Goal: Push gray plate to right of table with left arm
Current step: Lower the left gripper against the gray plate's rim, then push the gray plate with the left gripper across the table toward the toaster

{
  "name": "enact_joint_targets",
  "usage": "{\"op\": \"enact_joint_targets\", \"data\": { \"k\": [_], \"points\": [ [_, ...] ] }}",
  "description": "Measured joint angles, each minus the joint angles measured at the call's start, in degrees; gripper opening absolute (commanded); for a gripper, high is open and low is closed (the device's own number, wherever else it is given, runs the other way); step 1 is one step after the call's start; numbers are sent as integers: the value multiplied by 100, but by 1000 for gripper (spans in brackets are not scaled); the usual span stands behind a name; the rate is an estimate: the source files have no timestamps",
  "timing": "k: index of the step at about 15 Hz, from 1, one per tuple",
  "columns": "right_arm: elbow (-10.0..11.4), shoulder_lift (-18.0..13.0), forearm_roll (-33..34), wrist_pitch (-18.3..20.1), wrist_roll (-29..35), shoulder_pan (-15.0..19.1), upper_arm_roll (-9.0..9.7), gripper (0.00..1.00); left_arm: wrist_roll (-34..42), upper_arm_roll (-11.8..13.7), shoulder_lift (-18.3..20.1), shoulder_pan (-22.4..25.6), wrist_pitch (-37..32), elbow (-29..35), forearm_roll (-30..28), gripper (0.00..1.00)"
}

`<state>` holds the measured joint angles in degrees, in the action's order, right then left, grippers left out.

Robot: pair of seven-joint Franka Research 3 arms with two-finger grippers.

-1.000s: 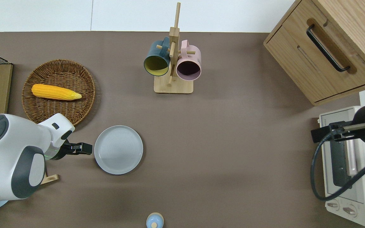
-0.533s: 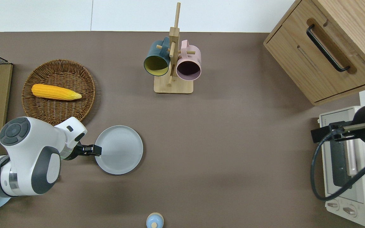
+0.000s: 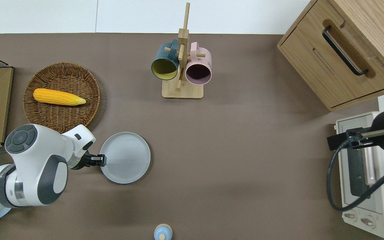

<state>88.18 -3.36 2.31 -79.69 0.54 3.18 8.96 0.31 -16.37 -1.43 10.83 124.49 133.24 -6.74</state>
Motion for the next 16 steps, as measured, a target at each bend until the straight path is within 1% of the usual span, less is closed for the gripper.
{"op": "enact_joint_targets", "data": {
  "k": [1,2,3,4,6,10,13,16],
  "points": [
    [0,0,0,0,0,0,0,996,0,0,-33,0,28,0,-20,370],
    [0,0,0,0,0,0,0,996,0,0,-60,0,56,0,-35,262],
    [0,0,0,0,0,0,0,996,0,0,-81,0,70,0,-45,14],
    [0,0,0,0,0,0,0,996,0,0,-86,0,74,0,-81,0],
    [0,0,0,0,0,0,0,996,1,0,-85,0,82,-2,-267,0],
    [0,0,0,0,0,0,0,996,5,-2,-80,-19,87,-3,-441,0],
    [0,0,0,0,0,0,0,996,-34,-10,-84,-230,102,-2,-679,0],
    [0,0,0,0,0,0,0,996,-338,-13,-84,-549,163,-2,-796,0]
  ]
}}
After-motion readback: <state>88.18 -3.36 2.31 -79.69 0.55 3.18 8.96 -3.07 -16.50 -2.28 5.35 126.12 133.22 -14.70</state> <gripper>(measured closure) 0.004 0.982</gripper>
